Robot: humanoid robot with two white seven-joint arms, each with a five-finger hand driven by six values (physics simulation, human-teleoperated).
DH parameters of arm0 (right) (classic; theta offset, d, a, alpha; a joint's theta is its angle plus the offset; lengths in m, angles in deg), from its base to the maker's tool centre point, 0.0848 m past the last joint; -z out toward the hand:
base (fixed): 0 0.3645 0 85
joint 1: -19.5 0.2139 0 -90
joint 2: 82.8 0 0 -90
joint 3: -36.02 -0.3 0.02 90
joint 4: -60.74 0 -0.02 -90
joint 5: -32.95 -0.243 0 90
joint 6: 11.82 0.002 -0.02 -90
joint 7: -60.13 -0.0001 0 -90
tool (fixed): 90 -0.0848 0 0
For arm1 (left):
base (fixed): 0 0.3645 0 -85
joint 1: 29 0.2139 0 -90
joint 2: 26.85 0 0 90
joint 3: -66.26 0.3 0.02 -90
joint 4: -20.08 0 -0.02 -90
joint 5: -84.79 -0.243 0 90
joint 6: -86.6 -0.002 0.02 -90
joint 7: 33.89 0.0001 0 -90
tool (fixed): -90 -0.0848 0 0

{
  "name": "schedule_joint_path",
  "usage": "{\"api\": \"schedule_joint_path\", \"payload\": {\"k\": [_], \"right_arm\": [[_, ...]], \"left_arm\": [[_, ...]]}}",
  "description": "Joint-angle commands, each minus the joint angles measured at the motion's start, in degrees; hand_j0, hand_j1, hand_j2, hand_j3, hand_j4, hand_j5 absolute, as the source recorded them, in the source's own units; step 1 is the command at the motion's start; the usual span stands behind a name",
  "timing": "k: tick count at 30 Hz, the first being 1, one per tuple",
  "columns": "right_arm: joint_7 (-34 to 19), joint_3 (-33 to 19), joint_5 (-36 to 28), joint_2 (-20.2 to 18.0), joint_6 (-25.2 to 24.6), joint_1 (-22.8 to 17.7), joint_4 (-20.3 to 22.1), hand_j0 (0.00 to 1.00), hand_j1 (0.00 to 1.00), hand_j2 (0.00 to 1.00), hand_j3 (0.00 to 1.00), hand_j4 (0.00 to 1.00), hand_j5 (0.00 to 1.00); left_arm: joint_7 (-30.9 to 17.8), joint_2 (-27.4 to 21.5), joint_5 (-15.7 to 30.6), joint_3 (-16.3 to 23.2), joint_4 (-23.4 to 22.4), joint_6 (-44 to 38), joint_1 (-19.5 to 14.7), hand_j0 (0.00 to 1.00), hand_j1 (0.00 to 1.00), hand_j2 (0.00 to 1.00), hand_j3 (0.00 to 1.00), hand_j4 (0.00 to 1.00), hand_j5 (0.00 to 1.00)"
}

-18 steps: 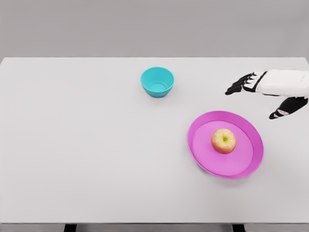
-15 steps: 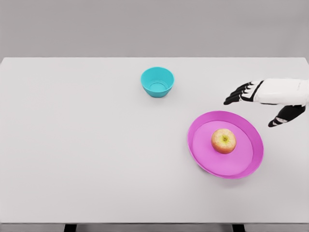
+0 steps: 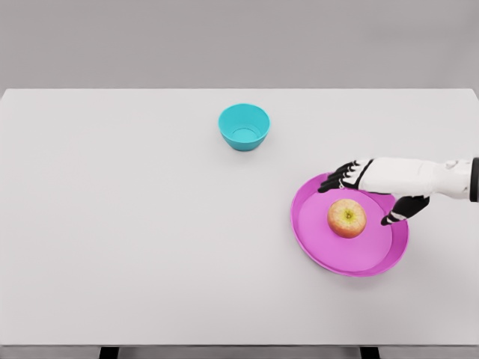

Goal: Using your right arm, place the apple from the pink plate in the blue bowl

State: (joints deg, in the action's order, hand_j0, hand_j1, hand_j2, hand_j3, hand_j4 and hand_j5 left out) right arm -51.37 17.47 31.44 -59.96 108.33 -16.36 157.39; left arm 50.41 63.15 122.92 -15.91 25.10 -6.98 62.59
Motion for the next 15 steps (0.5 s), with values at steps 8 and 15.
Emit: {"api": "schedule_joint_path", "payload": {"k": [8,15], "right_arm": [[0.76,3.25,2.92,2.99,-3.87,0.0,-0.14,1.0,1.0,1.0,1.0,1.0,1.0],[-4.6,3.08,4.24,3.87,-7.04,0.53,-0.76,1.0,1.0,1.0,1.0,1.0,1.0]], "left_arm": [[-0.01,0.0,0.01,0.0,0.0,0.06,0.0,1.0,1.0,1.0,1.0,1.0,1.0],[-0.01,0.0,0.01,-0.09,0.0,-0.03,0.0,1.0,1.0,1.0,1.0,1.0,1.0]]}}
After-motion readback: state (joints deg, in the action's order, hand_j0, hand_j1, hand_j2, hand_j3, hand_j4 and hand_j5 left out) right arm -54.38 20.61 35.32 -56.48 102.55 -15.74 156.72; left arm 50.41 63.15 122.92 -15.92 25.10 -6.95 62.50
